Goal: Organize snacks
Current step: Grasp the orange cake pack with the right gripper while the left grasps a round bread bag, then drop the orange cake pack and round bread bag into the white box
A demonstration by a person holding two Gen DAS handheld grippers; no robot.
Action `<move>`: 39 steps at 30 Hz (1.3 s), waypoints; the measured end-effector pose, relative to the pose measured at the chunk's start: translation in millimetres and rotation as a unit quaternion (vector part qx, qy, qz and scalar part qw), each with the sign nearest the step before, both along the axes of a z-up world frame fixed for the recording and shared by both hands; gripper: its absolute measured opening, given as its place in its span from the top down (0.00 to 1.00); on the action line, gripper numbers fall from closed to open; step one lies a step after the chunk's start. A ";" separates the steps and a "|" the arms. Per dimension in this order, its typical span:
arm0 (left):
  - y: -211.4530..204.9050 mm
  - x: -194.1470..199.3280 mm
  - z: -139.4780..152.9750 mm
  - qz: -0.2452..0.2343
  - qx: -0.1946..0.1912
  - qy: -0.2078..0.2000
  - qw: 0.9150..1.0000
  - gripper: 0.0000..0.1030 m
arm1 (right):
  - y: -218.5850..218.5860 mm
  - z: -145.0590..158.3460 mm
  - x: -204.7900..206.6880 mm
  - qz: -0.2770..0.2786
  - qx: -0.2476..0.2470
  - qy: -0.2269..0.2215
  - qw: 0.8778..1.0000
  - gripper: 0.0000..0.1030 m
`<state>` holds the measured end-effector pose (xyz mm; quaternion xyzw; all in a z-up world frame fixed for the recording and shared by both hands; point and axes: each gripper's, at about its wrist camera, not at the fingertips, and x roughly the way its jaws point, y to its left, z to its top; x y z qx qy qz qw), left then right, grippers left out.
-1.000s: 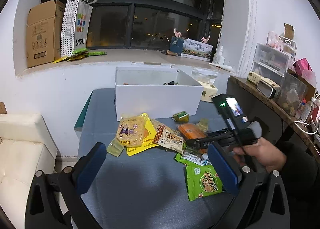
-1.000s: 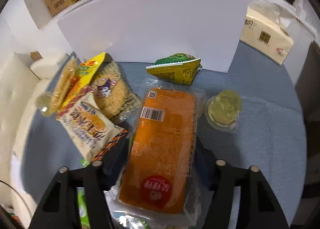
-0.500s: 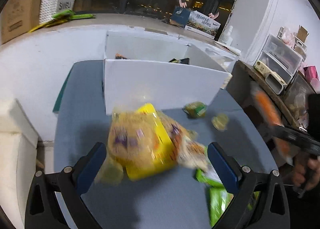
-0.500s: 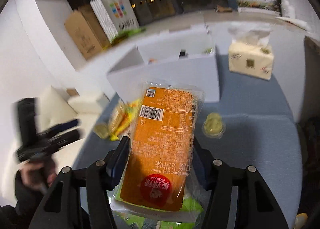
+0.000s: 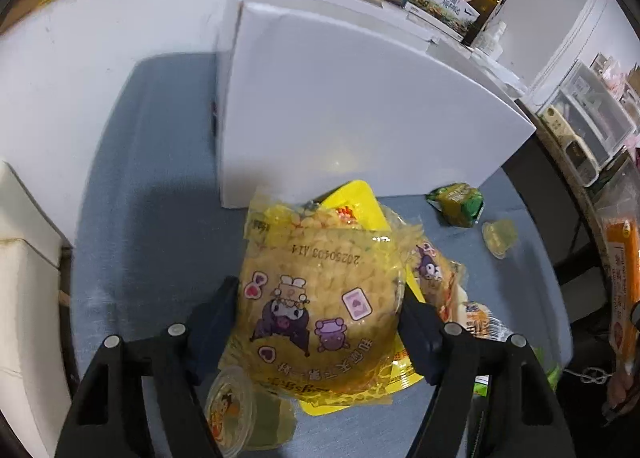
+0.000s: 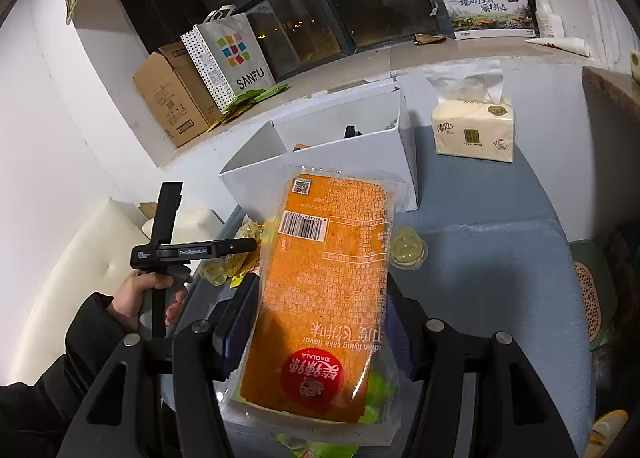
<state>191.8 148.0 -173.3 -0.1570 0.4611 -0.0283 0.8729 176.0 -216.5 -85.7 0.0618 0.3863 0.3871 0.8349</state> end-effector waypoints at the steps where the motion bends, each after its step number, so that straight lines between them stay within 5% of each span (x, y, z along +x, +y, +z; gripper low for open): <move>1: -3.9 -4.0 4.9 -0.003 0.010 -0.011 1.000 0.24 | 0.0 -0.5 -1.1 0.001 0.000 0.001 1.000 0.39; 9: -28.7 -57.7 89.1 0.010 0.041 -0.165 0.985 0.24 | 5.5 3.9 -0.1 0.000 0.004 -0.018 1.000 0.39; 16: -28.4 -54.7 158.5 0.004 -0.017 -0.231 0.973 0.24 | 35.4 36.9 30.0 0.014 0.006 -0.048 0.999 0.39; 22: -18.9 0.2 176.2 0.014 -0.028 -0.217 0.976 0.24 | 84.3 64.9 80.8 0.022 0.002 -0.052 0.998 0.39; 26: -6.4 52.0 162.5 0.028 -0.048 -0.179 0.982 0.24 | 119.6 73.0 122.8 0.011 -0.019 -0.064 0.998 0.39; 35: 18.0 116.0 122.8 0.053 -0.055 -0.103 0.992 0.21 | 151.8 56.8 223.1 -0.018 -0.044 0.002 0.999 0.38; 37: 20.3 120.4 117.2 0.063 -0.049 -0.083 0.993 0.00 | 153.7 53.2 234.5 -0.019 -0.042 0.015 0.999 0.19; 39: 21.1 115.1 116.5 0.071 -0.035 -0.091 0.993 0.00 | 152.6 49.9 240.7 -0.034 -0.042 0.022 0.998 0.05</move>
